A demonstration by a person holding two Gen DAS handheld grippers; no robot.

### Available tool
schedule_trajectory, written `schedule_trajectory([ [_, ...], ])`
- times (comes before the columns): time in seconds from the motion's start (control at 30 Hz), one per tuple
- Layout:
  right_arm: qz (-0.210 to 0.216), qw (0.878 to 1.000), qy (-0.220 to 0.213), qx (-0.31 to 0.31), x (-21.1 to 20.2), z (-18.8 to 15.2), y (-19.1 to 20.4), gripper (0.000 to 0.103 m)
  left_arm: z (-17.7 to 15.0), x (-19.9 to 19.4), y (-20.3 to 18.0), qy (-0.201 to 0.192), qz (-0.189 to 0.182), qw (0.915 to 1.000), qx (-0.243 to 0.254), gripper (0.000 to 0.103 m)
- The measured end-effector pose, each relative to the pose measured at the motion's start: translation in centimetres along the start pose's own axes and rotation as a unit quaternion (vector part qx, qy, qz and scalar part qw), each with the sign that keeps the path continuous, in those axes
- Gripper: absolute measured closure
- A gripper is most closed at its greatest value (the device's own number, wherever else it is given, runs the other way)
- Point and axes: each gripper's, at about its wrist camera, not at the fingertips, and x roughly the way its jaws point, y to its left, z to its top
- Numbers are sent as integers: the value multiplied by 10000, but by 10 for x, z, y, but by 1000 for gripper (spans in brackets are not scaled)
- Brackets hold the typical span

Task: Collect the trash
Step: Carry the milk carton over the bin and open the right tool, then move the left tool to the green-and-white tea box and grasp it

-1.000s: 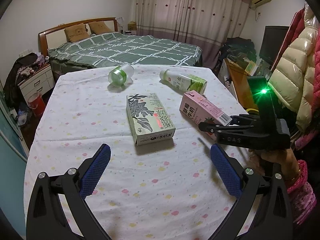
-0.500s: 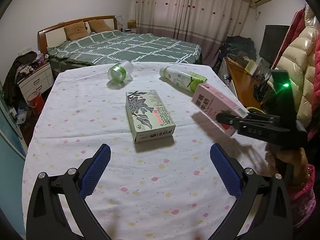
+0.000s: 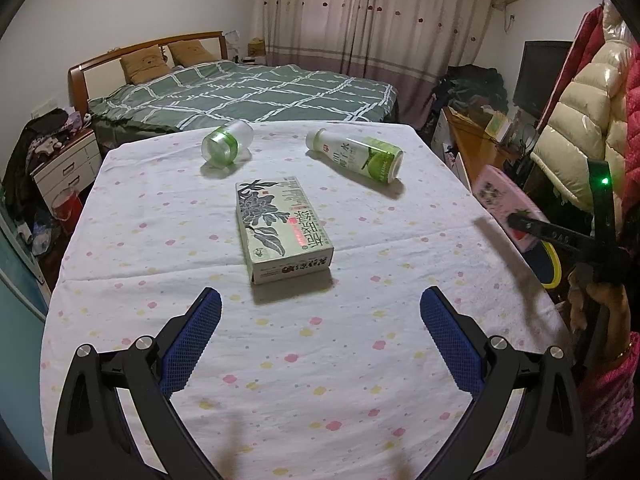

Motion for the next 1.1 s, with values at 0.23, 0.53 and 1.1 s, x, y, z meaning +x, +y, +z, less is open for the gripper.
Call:
schedule_trajectory([
  [0.23,-872,9941,66,637,6,-8,-79,63,2,10,-7,83,24,10000,38,5],
  [0.53,-1303,9862,125,1010,9,-23,-118,55,6,25,-9,175,188,9997,15,5],
  [1.1,-1193,9890,36,869,5,-19,-99,52,53,94,15,500,1064,9917,-514,5],
])
